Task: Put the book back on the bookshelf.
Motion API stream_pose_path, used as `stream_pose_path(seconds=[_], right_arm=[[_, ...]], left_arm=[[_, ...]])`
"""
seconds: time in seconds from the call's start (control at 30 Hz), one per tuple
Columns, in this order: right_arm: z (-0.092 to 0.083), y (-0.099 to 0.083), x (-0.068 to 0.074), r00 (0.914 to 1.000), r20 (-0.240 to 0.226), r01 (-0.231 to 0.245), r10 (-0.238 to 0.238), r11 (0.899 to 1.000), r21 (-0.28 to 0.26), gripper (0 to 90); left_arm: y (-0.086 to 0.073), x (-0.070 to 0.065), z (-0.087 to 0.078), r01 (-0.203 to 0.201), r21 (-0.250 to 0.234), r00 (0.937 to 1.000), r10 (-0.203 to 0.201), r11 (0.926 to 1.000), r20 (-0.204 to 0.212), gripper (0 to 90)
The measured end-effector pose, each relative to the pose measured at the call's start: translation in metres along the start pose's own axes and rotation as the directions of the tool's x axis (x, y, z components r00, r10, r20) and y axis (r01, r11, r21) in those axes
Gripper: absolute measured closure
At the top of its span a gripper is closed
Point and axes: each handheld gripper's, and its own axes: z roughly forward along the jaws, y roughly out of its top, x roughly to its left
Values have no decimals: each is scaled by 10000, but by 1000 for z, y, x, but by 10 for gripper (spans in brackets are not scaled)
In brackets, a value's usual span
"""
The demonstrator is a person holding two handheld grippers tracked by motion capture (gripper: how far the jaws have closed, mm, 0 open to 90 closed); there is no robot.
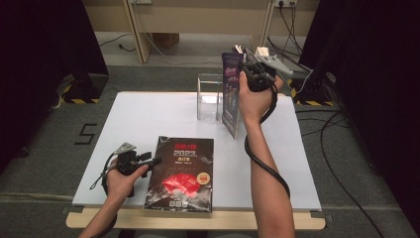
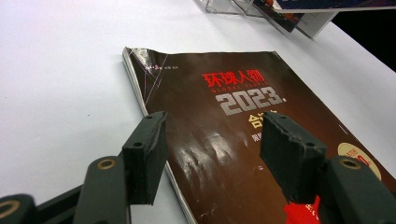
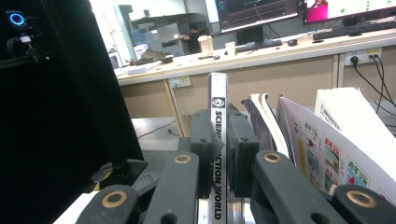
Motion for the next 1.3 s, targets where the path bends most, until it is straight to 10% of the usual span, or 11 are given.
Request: stream_pose_path(seconds=[1.3], right_arm=[[40,-17,6,9961,788,404,-389,9990,-187,833]], left_arm=[[-1,3,0,11,56,10000,-11,10000,-33,405]])
